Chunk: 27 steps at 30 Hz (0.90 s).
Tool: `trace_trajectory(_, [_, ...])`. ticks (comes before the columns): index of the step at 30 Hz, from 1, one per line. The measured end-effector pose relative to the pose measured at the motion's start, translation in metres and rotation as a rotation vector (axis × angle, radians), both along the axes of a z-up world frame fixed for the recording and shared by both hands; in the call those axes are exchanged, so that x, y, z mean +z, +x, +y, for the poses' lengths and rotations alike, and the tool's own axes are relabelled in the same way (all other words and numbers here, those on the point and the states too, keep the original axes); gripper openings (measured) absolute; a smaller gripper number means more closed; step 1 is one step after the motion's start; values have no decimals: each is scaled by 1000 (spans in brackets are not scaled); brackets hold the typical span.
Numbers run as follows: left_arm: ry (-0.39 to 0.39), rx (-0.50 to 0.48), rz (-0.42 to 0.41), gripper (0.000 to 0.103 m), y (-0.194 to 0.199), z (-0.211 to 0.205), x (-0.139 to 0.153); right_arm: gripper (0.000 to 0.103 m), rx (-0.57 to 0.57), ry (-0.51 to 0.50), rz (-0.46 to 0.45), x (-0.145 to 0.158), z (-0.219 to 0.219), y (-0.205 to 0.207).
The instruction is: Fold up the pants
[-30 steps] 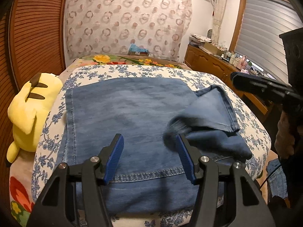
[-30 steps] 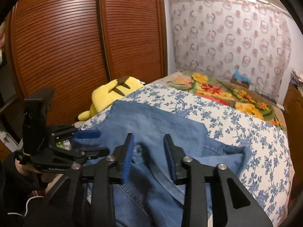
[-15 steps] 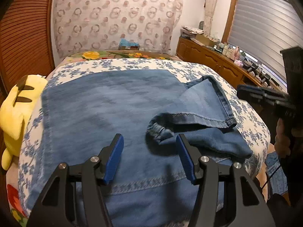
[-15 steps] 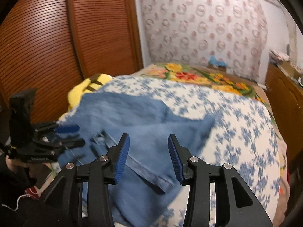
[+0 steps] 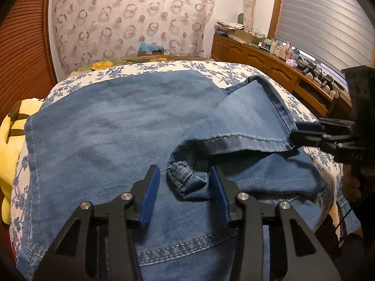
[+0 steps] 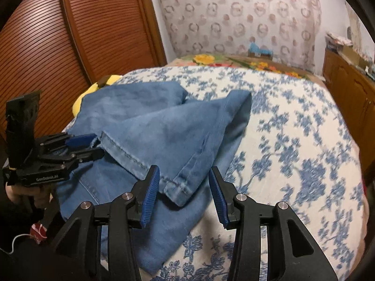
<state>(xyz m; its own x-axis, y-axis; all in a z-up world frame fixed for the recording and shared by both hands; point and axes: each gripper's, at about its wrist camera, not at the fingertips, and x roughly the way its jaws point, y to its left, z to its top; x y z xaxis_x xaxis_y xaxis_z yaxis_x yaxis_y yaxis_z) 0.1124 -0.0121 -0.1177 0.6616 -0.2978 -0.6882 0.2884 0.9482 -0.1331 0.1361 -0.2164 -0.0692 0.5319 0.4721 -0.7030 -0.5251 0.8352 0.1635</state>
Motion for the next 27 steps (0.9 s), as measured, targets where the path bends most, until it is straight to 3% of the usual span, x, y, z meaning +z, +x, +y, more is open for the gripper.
trace_trajectory(6, [9, -25, -7, 20, 2, -6, -3, 44, 7, 14, 55, -15, 6, 7])
trace_trajectory(8, [-3, -25, -6, 17, 1, -5, -5, 34, 14, 25, 53, -15, 6, 9])
trace_trajectory(9, [-10, -20, -8, 15, 1, -4, -4, 22, 22, 30, 52, -14, 6, 10])
trace_trajectory(12, [-41, -14, -35, 13, -6, 0, 7, 13, 44, 27, 28, -5, 6, 12])
trace_trajectory(20, [-77, -58, -174, 12, -38, 2, 73, 10, 55, 63, -167, 76, 4, 9])
trace_trajectory(27, [-112, -90, -229, 10, -60, 4, 124, 7, 69, 54, -271, 136, 17, 17])
